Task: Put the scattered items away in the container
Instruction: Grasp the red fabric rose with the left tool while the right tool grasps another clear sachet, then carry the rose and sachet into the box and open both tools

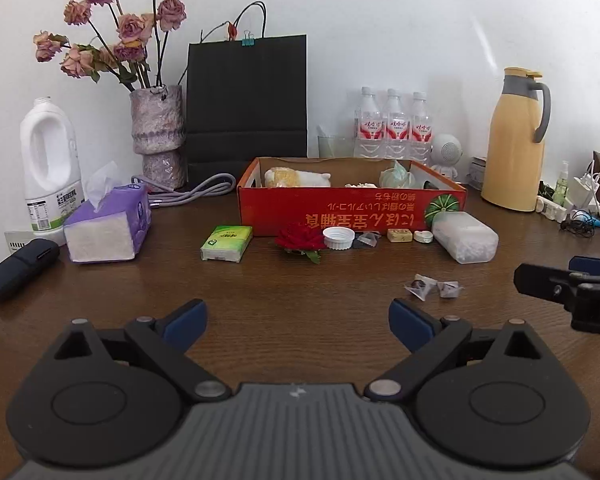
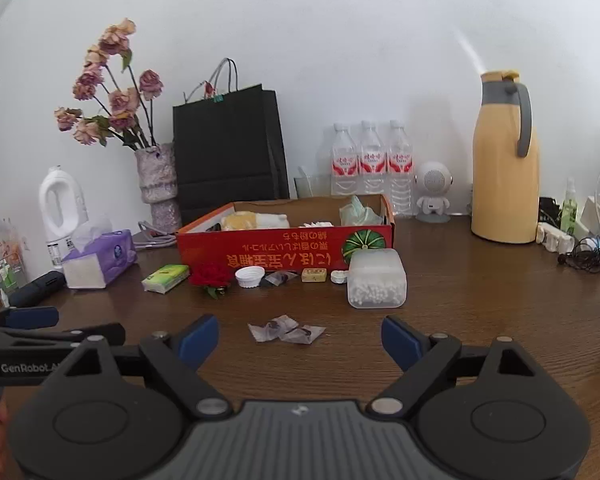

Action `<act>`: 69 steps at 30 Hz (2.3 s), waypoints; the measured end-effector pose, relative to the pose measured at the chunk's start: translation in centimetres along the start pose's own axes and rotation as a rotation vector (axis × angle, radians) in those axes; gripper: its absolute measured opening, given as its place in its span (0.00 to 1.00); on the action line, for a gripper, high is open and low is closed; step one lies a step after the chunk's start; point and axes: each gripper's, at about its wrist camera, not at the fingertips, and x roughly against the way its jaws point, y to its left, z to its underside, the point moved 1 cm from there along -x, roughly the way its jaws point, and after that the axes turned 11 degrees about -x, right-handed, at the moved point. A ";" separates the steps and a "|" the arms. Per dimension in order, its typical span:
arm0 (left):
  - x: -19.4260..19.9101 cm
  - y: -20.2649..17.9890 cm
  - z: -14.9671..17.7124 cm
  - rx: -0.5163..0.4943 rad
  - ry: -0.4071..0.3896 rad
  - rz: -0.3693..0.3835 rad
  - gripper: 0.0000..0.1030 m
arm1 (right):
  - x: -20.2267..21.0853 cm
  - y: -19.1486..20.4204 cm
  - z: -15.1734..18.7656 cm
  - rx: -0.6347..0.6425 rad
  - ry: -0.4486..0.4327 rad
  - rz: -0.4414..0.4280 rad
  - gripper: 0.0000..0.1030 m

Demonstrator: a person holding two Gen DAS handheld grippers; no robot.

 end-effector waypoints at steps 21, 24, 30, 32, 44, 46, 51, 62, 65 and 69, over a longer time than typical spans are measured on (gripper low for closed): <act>-11.1 2.0 -3.5 -0.006 0.136 0.112 0.84 | -11.0 -2.7 -3.2 -0.042 0.194 0.005 0.45; -13.3 1.5 -4.7 -0.064 0.126 0.151 0.78 | -12.4 -1.6 -3.3 -0.036 0.258 -0.037 0.45; -18.3 1.3 -6.7 -0.134 0.141 0.144 0.71 | -13.0 1.6 -1.2 0.068 0.308 -0.082 0.45; -19.8 1.4 -7.0 -0.133 0.158 0.142 0.72 | -13.1 1.8 -0.9 0.063 0.319 -0.061 0.44; -20.6 2.1 -6.6 -0.095 0.173 0.199 0.34 | -14.4 2.9 -0.2 0.123 0.297 -0.007 0.23; -19.5 2.0 -6.5 -0.096 0.169 0.181 0.28 | -14.4 3.1 -0.1 0.137 0.291 0.000 0.17; -15.0 2.5 -6.6 -0.064 0.096 0.134 0.26 | -14.2 2.8 -0.5 0.085 0.275 -0.034 0.13; -3.2 2.6 -5.6 0.039 0.026 0.095 0.25 | -6.6 4.1 -0.7 0.076 0.145 -0.112 0.13; -1.3 2.3 -4.5 0.062 0.053 0.081 0.25 | -4.7 3.8 -0.3 0.064 0.128 -0.123 0.13; 0.2 1.9 -3.6 0.061 0.088 0.060 0.25 | -3.0 2.7 0.0 0.035 0.109 -0.122 0.13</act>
